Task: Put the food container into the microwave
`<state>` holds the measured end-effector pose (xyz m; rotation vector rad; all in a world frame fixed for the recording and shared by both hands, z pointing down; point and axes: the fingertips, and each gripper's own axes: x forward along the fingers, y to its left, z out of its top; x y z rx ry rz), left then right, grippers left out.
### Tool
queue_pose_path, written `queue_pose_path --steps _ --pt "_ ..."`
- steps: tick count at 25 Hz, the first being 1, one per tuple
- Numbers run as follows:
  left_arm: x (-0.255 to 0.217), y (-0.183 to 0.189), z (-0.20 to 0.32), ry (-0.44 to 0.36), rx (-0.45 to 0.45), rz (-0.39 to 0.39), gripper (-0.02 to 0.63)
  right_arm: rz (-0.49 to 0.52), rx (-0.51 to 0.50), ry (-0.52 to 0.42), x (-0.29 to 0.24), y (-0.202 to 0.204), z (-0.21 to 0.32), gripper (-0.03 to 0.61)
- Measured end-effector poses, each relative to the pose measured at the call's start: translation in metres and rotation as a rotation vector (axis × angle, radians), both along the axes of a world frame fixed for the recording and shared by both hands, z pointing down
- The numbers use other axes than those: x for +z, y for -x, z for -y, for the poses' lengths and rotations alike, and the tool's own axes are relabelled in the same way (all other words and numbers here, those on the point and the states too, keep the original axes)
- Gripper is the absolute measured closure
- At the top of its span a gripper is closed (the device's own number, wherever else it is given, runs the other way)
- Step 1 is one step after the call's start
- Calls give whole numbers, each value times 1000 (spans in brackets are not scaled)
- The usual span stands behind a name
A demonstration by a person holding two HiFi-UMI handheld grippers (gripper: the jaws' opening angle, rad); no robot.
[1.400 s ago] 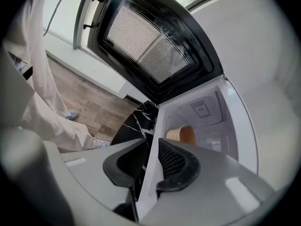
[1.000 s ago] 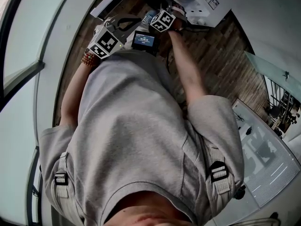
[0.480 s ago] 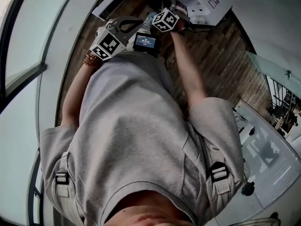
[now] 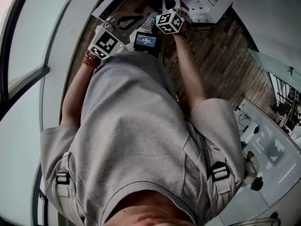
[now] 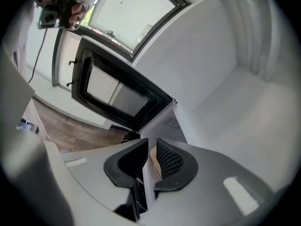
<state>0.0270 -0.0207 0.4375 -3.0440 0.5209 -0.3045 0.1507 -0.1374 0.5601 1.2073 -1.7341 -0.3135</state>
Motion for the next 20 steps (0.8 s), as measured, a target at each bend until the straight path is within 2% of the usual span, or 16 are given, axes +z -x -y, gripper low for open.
queue_pose_path --steps 6,14,20 --pt "-33 -3 18 -61 -29 -57 612 187 13 -88 -33 7 -10 532" --pt "-57 -3 46 -88 -110 -111 612 260 56 -186 -84 2 -22 555" --pt "-76 -6 50 -97 -158 -186 612 314 21 -256 -113 21 -43 567"
